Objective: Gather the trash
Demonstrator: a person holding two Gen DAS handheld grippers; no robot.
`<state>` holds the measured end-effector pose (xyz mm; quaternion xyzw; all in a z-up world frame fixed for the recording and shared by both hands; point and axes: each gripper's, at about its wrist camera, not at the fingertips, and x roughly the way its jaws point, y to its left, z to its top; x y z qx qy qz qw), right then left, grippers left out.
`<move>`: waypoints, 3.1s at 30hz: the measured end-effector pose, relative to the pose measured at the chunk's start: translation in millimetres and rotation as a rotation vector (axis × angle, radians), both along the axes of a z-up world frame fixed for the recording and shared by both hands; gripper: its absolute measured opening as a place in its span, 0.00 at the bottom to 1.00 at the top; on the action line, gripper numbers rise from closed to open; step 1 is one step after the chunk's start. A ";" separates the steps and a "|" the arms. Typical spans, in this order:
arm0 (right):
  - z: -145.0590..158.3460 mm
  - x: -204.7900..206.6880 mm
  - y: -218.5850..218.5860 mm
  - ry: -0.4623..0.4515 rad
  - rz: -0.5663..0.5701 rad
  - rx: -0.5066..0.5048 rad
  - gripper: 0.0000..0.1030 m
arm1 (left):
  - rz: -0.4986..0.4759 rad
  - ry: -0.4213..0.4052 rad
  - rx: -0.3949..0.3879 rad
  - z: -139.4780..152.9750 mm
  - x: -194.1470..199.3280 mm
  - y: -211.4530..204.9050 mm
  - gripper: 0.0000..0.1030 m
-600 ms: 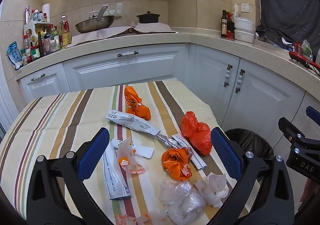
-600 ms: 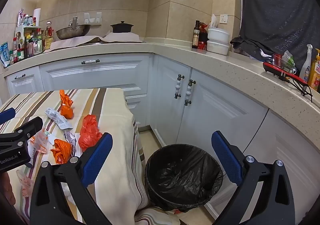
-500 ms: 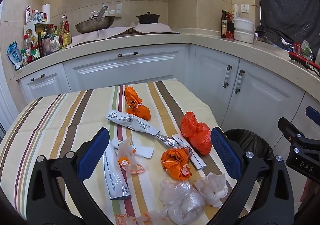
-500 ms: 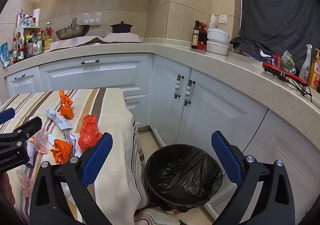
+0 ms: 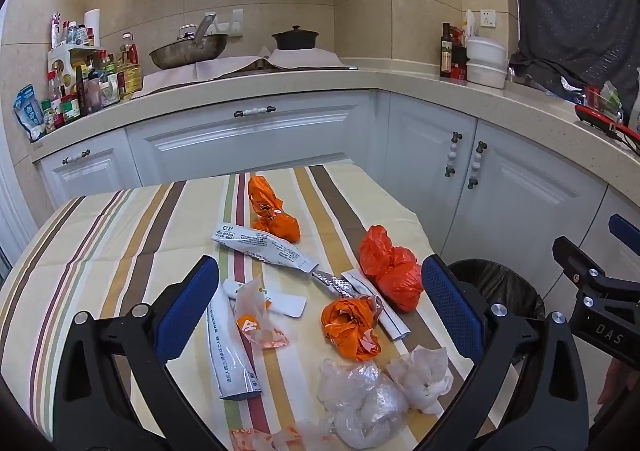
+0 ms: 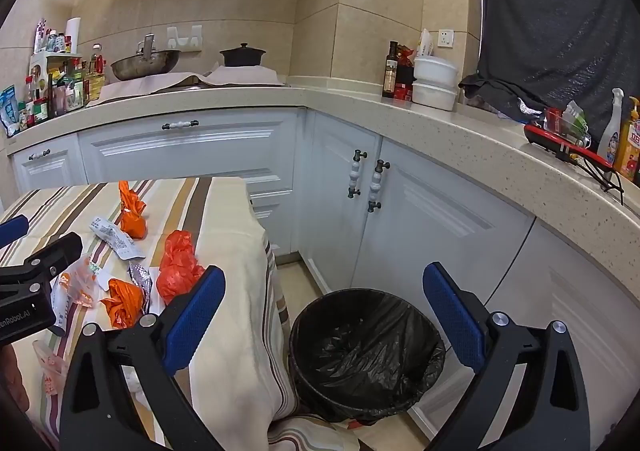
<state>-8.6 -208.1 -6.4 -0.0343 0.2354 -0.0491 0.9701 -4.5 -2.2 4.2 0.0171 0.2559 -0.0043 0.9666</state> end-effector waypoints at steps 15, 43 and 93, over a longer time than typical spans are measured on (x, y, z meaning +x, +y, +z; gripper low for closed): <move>1.5 0.7 0.1 0.001 0.002 -0.001 0.94 | -0.004 -0.001 -0.007 1.5 0.3 -1.6 0.96; 7.0 -0.4 1.3 -0.006 0.002 -0.004 0.94 | 0.003 -0.003 -0.010 0.9 -1.1 6.6 0.96; -7.2 1.0 24.5 0.020 0.080 0.024 0.94 | 0.056 0.020 0.001 -13.5 -4.4 36.7 0.96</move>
